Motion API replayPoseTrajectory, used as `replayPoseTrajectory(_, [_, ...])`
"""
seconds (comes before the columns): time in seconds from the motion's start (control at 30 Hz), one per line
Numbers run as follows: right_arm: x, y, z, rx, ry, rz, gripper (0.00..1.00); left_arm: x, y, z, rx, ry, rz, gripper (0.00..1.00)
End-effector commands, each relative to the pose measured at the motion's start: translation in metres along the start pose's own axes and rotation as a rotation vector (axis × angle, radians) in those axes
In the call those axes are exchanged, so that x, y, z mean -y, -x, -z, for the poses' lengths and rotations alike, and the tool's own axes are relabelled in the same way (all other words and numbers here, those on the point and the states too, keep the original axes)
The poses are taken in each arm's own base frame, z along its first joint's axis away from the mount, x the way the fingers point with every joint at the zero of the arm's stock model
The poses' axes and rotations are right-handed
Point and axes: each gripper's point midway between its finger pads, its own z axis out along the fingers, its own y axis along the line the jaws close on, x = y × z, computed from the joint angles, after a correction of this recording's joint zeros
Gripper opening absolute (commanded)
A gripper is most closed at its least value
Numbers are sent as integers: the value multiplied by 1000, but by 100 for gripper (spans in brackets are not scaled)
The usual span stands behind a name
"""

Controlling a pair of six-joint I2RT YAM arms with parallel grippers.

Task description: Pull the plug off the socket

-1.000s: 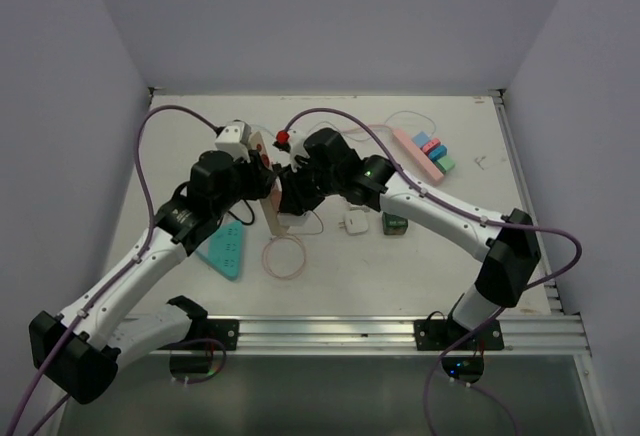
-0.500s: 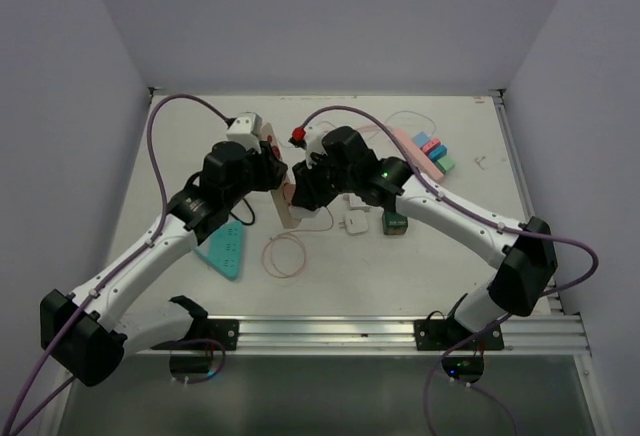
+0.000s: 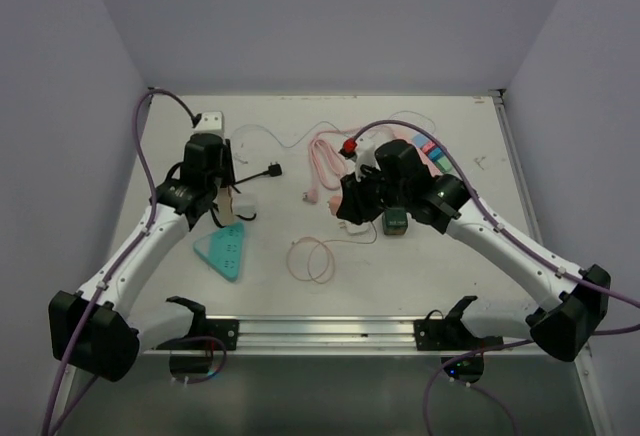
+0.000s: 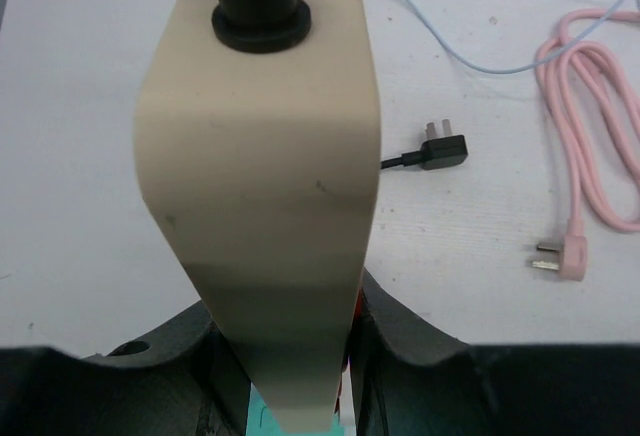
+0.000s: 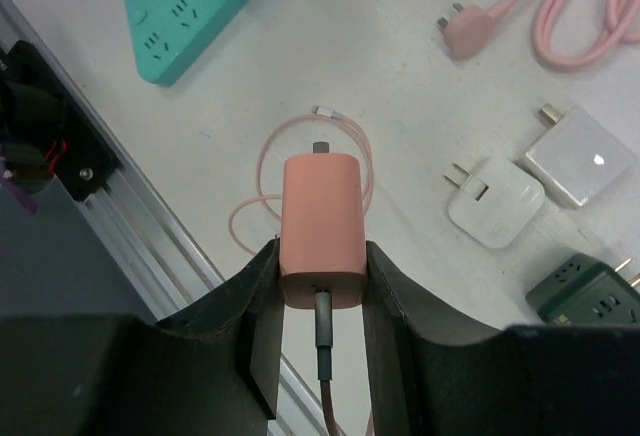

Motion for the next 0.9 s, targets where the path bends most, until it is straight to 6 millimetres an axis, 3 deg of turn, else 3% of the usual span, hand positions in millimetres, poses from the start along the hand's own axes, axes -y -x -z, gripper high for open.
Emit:
replayPoseTrajectory(0.0, [27, -11, -12, 6, -60, -106, 0, 23, 64, 34, 180, -157, 86, 0])
replayPoseTrajectory(0.1, [46, -34, -32, -14, -69, -204, 0, 35, 72, 49, 194, -246, 101, 0])
replayPoseTrajectory(0.27, [48, -64, -78, -52, 18, -359, 0, 55, 75, 71, 199, -391, 122, 0])
replayPoseTrajectory(0.4, [43, -72, -107, -58, 100, -435, 1, 66, 69, 81, 190, -475, 129, 0])
replayPoseTrajectory(0.47, [48, -71, -118, -44, 89, -449, 6, 70, 66, 86, 186, -508, 134, 0])
replayPoseTrajectory(0.53, [58, -79, -126, -64, 47, -454, 18, 72, 65, 90, 191, -529, 143, 0])
replayPoseTrajectory(0.57, [61, -78, -126, -75, 28, -443, 39, 73, 65, 93, 195, -545, 140, 0])
replayPoseTrajectory(0.6, [66, -78, -127, -80, 2, -436, 49, 74, 65, 95, 197, -556, 141, 0])
replayPoseTrajectory(0.63, [66, -80, -124, -99, -12, -432, 66, 74, 64, 97, 199, -559, 141, 0])
replayPoseTrajectory(0.73, [62, -63, -109, -72, -13, -380, 85, 75, 62, 101, 196, -575, 131, 0])
replayPoseTrajectory(0.87, [45, -39, -87, -42, 9, -273, 96, 76, 59, 102, 187, -585, 122, 0])
